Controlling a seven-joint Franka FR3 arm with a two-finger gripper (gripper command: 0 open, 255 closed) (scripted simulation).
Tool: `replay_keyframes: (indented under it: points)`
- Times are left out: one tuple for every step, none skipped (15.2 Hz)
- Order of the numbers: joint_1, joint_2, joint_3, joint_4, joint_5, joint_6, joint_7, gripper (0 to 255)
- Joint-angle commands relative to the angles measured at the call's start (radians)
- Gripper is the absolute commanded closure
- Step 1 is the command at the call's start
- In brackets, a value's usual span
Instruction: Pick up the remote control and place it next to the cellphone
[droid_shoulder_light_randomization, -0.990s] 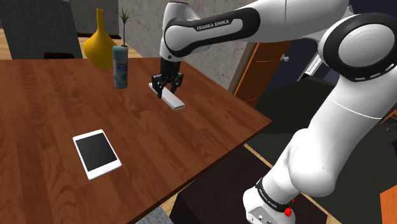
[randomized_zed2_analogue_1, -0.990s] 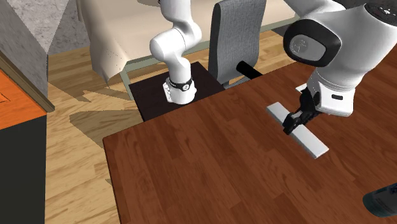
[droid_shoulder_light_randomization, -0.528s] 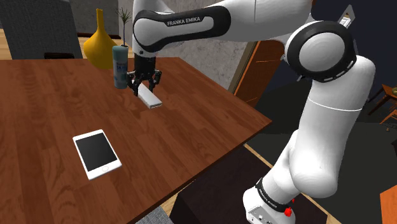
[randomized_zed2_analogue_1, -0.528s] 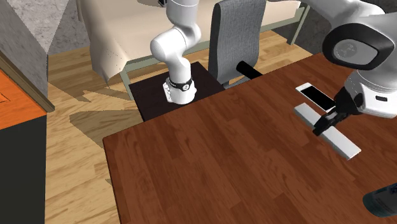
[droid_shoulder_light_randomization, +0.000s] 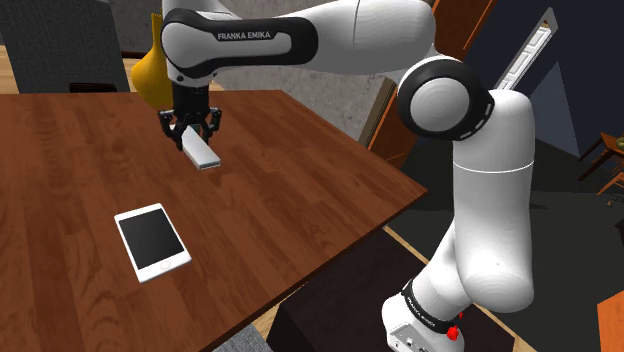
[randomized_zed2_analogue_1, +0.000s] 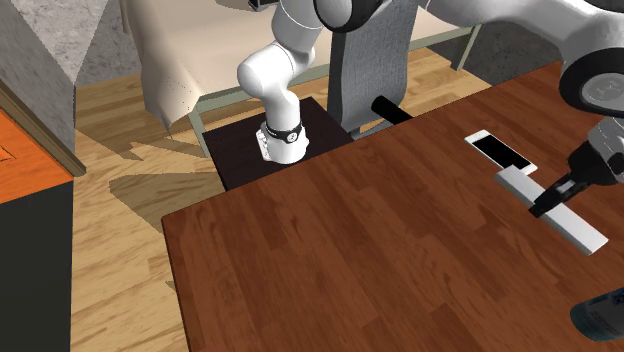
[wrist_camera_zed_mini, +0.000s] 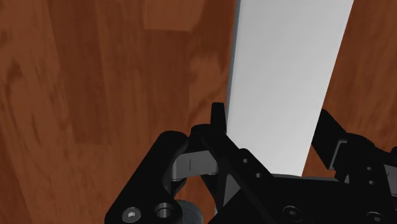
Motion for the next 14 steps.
replay_keyframes:
  points:
    - [0.000, 0.007, 0.000, -0.014, -0.001, 0.022, 0.000, 255]
    - [0.000, 0.010, -0.001, -0.023, -0.001, 0.034, 0.001, 255]
    - [0.000, 0.013, -0.001, -0.032, -0.001, 0.046, 0.001, 255]
    - [0.000, 0.016, -0.001, -0.040, -0.001, 0.058, 0.001, 255]
    - [-0.001, 0.020, -0.001, -0.049, -0.002, 0.069, 0.001, 255]
    - [-0.001, 0.023, -0.001, -0.057, -0.002, 0.081, 0.001, 255]
    - [-0.001, 0.027, -0.001, -0.064, -0.002, 0.092, 0.002, 255]
    - [-0.001, 0.031, -0.002, -0.071, -0.003, 0.103, 0.002, 255]
    - [-0.001, 0.035, -0.002, -0.078, -0.003, 0.114, 0.002, 255]
    - [-0.001, 0.040, -0.002, -0.085, -0.003, 0.125, 0.002, 255]
    - [-0.001, 0.044, -0.002, -0.091, -0.004, 0.136, 0.003, 255]
    - [0.000, 0.048, -0.002, -0.096, -0.004, 0.145, 0.003, 255]
    - [-0.001, 0.048, -0.002, -0.097, -0.004, 0.146, 0.003, 255]
    - [0.000, 0.048, -0.002, -0.096, -0.004, 0.145, 0.003, 255]
